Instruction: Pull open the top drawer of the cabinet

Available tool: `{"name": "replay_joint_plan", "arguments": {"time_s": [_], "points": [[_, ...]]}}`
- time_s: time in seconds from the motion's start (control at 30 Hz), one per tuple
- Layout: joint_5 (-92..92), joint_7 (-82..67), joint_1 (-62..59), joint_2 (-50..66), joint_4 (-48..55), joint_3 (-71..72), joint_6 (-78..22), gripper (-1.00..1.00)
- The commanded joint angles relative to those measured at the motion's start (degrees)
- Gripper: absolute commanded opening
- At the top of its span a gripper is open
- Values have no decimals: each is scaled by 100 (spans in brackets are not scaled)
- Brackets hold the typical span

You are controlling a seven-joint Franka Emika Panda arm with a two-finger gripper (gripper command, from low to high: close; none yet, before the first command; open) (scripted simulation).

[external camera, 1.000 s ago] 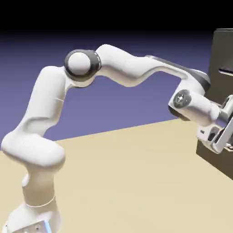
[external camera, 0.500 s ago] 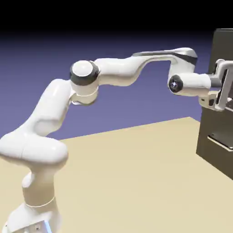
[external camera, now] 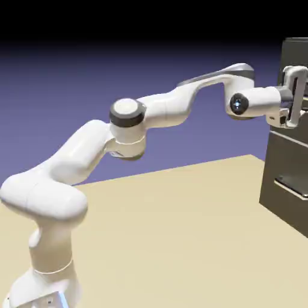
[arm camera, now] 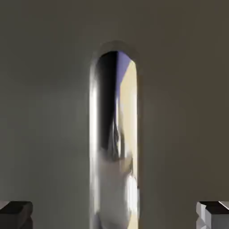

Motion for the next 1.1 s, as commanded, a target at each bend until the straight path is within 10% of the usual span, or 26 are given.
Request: {"name": "replay_joint_plan", "arguments": {"time_s": [0.0,0.5,1.07], "points": [[99,-140,136,-55,-207,-43,-63,-100],[975,-1570,2344,-706,-3321,-1044,-1022,-100],[1507,1960,1717,2769,-3745,-3243,-2489,-100]]}}
